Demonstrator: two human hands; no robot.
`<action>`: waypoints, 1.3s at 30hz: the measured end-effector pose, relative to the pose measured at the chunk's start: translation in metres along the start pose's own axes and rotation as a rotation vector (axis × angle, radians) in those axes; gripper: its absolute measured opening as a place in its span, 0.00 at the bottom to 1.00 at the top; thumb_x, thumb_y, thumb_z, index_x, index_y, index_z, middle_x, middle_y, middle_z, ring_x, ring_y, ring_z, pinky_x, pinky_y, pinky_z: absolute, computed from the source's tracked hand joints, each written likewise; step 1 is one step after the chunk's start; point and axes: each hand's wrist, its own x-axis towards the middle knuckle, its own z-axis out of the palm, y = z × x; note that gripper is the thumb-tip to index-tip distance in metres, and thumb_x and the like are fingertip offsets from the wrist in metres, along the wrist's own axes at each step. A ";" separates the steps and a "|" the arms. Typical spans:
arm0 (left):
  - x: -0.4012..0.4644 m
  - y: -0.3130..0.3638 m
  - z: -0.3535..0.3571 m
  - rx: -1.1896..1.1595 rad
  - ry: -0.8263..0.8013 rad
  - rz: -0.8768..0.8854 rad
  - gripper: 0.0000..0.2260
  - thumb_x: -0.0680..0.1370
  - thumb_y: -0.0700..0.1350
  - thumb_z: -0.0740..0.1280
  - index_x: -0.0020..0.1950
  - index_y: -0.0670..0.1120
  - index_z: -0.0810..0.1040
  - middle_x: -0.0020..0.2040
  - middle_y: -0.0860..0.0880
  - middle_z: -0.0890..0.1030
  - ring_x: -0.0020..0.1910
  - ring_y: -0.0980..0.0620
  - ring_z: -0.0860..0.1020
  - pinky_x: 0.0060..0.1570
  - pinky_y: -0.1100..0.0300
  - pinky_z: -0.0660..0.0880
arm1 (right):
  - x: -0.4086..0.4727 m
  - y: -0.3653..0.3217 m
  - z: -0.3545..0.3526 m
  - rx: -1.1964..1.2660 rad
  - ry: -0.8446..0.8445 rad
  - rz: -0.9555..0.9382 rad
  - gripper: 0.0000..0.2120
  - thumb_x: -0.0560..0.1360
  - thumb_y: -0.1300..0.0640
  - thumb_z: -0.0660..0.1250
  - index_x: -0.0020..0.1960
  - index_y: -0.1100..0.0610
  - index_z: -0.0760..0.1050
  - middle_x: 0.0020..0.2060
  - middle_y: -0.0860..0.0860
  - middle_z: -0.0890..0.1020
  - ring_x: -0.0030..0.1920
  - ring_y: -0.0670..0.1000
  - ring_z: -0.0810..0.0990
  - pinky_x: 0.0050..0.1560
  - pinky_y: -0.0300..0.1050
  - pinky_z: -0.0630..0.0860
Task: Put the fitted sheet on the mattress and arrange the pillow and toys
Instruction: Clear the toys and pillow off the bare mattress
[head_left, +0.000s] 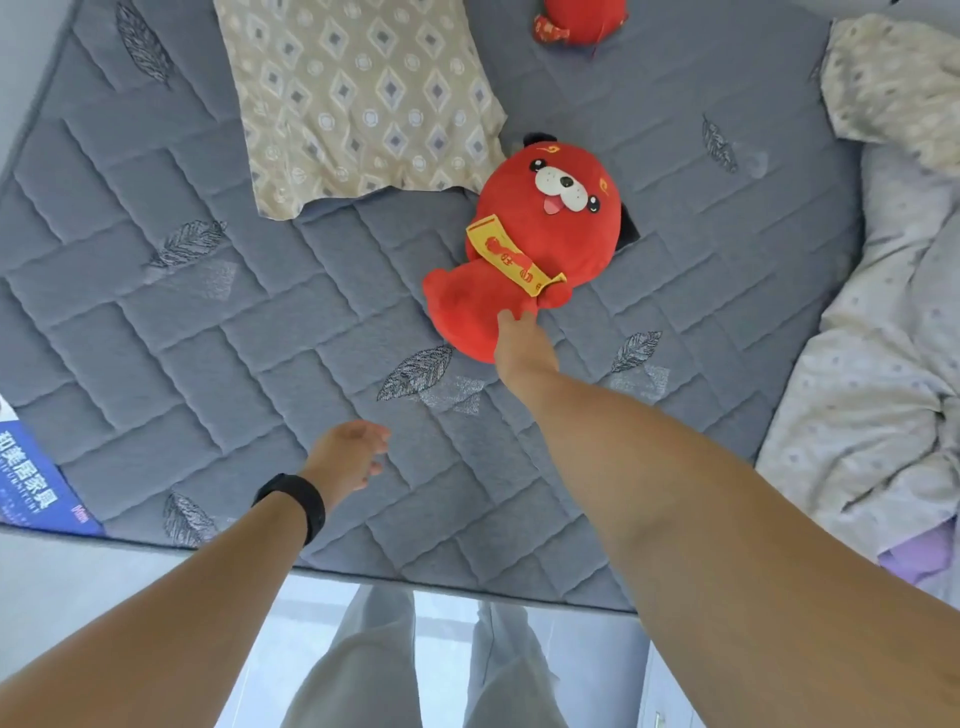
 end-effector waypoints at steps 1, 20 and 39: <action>-0.003 -0.001 -0.001 0.005 -0.001 -0.020 0.10 0.83 0.42 0.58 0.47 0.51 0.78 0.47 0.50 0.80 0.37 0.51 0.76 0.37 0.61 0.70 | -0.003 0.002 -0.005 0.030 0.018 -0.007 0.15 0.78 0.66 0.58 0.64 0.59 0.69 0.62 0.61 0.69 0.58 0.66 0.75 0.49 0.56 0.73; -0.217 0.128 0.190 -0.209 -0.123 0.162 0.40 0.65 0.68 0.75 0.69 0.56 0.59 0.64 0.48 0.71 0.55 0.40 0.78 0.43 0.38 0.82 | -0.213 0.184 -0.143 0.610 0.439 -0.169 0.06 0.70 0.63 0.69 0.46 0.57 0.75 0.45 0.48 0.72 0.44 0.51 0.73 0.48 0.47 0.69; -0.429 0.151 0.577 -0.158 -0.191 0.794 0.23 0.66 0.40 0.69 0.59 0.46 0.69 0.48 0.48 0.76 0.44 0.48 0.76 0.42 0.52 0.74 | -0.444 0.601 -0.246 1.510 0.370 0.637 0.51 0.64 0.27 0.70 0.78 0.50 0.59 0.75 0.54 0.64 0.70 0.63 0.69 0.65 0.64 0.72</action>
